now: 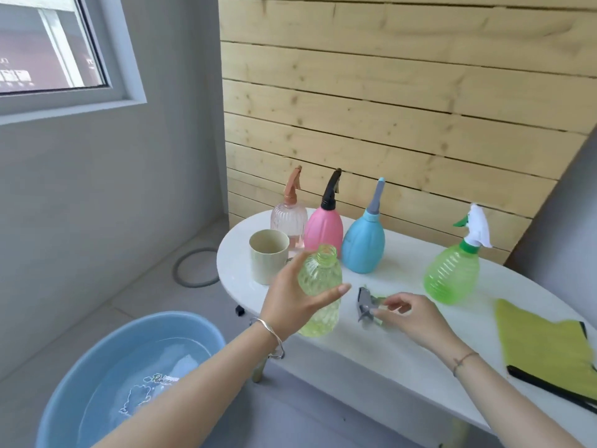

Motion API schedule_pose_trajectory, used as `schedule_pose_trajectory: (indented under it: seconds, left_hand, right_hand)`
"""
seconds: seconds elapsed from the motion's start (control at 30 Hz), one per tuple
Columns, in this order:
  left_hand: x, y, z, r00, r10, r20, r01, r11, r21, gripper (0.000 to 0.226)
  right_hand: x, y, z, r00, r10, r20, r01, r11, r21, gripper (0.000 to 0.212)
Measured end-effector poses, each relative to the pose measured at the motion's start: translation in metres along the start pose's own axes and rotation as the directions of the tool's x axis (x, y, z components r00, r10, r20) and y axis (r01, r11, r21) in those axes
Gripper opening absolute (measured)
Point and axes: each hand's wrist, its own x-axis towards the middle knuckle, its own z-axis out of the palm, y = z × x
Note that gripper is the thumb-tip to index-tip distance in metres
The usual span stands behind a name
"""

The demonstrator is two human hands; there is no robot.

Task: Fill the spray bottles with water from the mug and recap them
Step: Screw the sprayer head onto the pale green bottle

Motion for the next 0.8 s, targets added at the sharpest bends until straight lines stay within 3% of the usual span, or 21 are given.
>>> schedule_pose_trajectory:
  seconds: [0.07,0.23,0.3,0.43,0.53,0.63,0.7,0.8]
  left_hand:
    - [0.001,-0.002,0.013,1.000,-0.010,0.012,0.010,1.000,-0.021,0.076]
    - [0.004,-0.005,0.035,1.000,-0.023,0.020,0.024,0.999,-0.043,0.059]
    - [0.006,-0.006,0.042,0.999,-0.009,0.031,0.011,0.999,-0.045,0.055]
    - [0.009,-0.010,0.059,1.000,-0.016,0.017,0.017,0.994,-0.106,0.072]
    - [0.012,-0.009,0.067,1.000,-0.024,0.011,0.026,0.993,-0.113,0.073]
    - [0.016,-0.007,0.072,1.000,-0.021,0.015,0.022,0.995,-0.098,0.071]
    - [0.017,-0.006,0.074,1.000,-0.015,0.019,0.016,0.996,-0.087,0.072]
    - [0.017,-0.007,0.074,1.000,-0.011,0.018,0.012,0.998,-0.058,0.074]
  right_hand:
    - [0.001,0.001,0.006,1.000,0.011,0.013,-0.010,0.999,-0.046,0.023]
    - [0.007,0.008,0.010,0.999,-0.015,0.041,0.019,0.993,-0.116,0.015]
    - [0.008,0.007,0.001,1.000,0.015,-0.028,-0.016,1.000,-0.007,0.022]
    - [0.005,-0.022,-0.032,0.976,0.022,-0.218,0.057,0.935,0.350,0.023]
    - [0.004,-0.056,-0.055,0.963,0.008,-0.268,0.164,0.773,0.613,0.014]
    - [0.004,-0.092,-0.075,0.959,-0.009,-0.283,0.252,0.486,0.837,0.009]
    - [0.003,-0.113,-0.085,0.961,-0.022,-0.276,0.269,0.307,0.913,0.010]
    - [0.002,-0.140,-0.093,0.960,-0.050,-0.274,0.279,0.173,0.945,0.009]
